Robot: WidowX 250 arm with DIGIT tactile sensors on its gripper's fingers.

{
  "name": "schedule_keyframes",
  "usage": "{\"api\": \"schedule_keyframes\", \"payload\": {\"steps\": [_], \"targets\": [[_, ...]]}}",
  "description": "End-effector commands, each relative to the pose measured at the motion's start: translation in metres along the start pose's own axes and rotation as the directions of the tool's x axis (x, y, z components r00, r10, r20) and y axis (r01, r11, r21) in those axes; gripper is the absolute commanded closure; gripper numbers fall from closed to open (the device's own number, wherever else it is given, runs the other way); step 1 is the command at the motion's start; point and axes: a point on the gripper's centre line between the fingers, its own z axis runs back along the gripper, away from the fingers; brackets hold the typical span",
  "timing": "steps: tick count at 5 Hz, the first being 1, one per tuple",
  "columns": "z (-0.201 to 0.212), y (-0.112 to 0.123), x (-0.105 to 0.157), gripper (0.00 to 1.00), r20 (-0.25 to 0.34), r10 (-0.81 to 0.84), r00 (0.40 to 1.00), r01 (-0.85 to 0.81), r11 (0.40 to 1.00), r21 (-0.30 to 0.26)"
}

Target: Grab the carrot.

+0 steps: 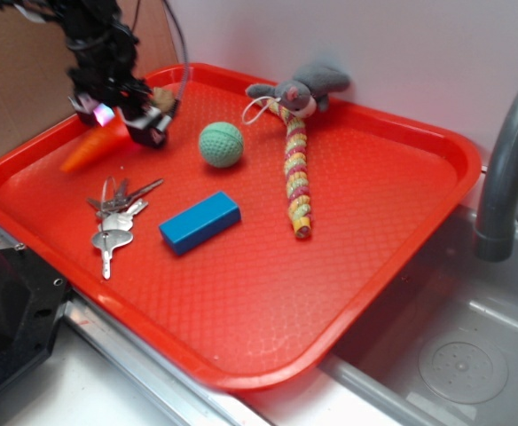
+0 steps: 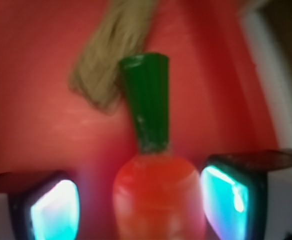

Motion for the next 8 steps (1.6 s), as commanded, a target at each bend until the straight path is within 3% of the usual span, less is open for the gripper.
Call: {"api": "schedule_keyframes", "payload": {"steps": [1, 2, 3, 5, 6, 7, 8], "targets": [[0.019, -0.016, -0.015, 0.00, 0.007, -0.020, 1.000, 0.020, 0.999, -0.029], [0.018, -0.016, -0.018, 1.00, 0.027, -0.029, 0.999, 0.030, 0.999, -0.043], [0.027, -0.012, -0.020, 1.00, 0.043, -0.066, 0.997, 0.067, 0.997, -0.028], [0.116, 0.004, -0.043, 1.00, 0.259, -0.134, 0.956, 0.159, 0.984, -0.080], [0.166, 0.005, -0.057, 1.00, 0.248, -0.112, 0.962, 0.162, 0.968, -0.192], [0.186, -0.003, -0.075, 1.00, 0.277, -0.141, 0.950, 0.214, 0.943, -0.255], [0.201, -0.015, -0.087, 1.00, 0.328, -0.220, 0.919, 0.304, 0.924, -0.232]]}}
